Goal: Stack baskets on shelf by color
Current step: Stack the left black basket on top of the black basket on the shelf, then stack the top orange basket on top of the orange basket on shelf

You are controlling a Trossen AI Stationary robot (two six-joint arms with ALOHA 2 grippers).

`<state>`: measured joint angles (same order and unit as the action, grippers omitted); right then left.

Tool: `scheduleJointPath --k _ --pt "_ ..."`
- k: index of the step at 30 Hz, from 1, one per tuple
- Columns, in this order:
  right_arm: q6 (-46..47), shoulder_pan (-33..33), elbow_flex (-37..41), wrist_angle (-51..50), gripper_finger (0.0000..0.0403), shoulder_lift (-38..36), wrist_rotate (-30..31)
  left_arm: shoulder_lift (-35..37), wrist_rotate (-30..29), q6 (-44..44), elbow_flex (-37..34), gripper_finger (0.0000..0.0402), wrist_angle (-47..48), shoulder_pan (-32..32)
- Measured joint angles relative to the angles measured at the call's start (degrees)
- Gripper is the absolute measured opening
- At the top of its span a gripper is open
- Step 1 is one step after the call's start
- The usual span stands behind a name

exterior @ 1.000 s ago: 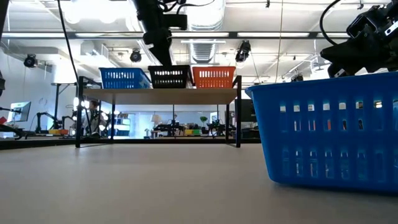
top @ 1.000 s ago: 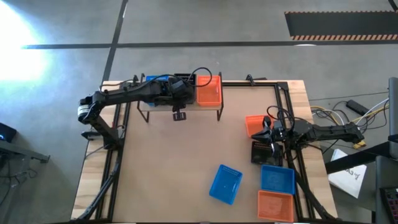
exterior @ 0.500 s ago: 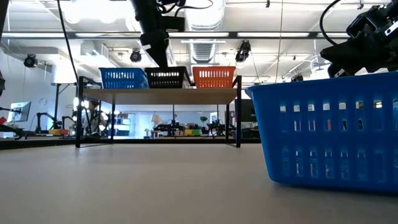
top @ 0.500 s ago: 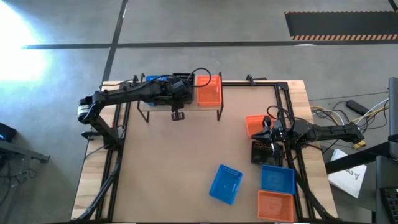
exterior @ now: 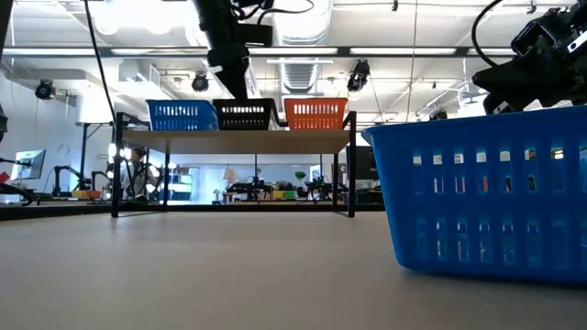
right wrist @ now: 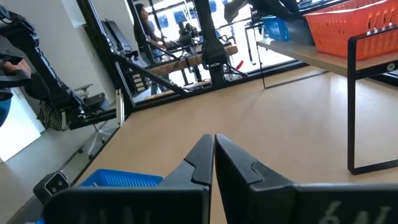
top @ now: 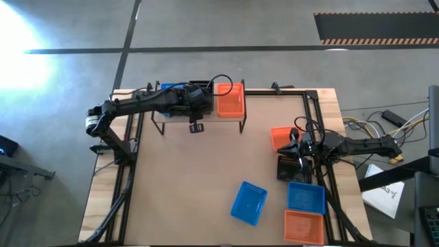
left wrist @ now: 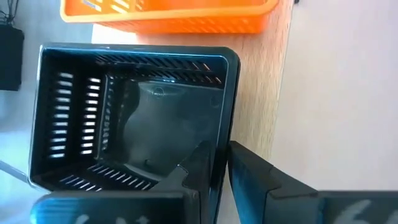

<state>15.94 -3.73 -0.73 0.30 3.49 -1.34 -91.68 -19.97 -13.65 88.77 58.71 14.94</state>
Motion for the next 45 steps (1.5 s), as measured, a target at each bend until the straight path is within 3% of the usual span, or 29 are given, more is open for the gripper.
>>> scheduleJointPath --k 6,18,24,28,33,39,45 --pt "0.0 0.0 0.0 0.0 0.0009 0.0 0.0 0.0 1.3 1.29 0.0 0.0047 0.31 0.07" --pt "0.63 0.0 0.02 -0.02 0.0009 0.0 -0.02 4.63 1.38 1.39 2.12 0.0162 0.75 -0.3" --pt "1.05 -0.01 0.02 0.01 0.0009 0.47 -0.09 9.39 1.34 4.19 1.11 0.0173 -3.26 -4.52" --pt "1.14 -0.13 0.09 1.02 0.0009 2.33 2.06 10.62 1.3 4.51 -2.16 0.0173 -9.69 -10.41" --pt "2.92 -0.13 -2.63 -2.31 0.0009 7.65 10.14 9.44 -2.4 5.88 -8.35 0.0173 -22.01 -18.83" --pt "7.65 -0.13 -12.71 -16.13 0.0016 18.04 15.64 6.05 -10.55 6.04 -18.42 0.0173 -40.48 -27.59" --pt "15.79 0.0 -23.63 -30.21 0.0074 32.12 21.71 3.17 -20.65 12.0 -26.79 0.0173 -51.98 -32.06"
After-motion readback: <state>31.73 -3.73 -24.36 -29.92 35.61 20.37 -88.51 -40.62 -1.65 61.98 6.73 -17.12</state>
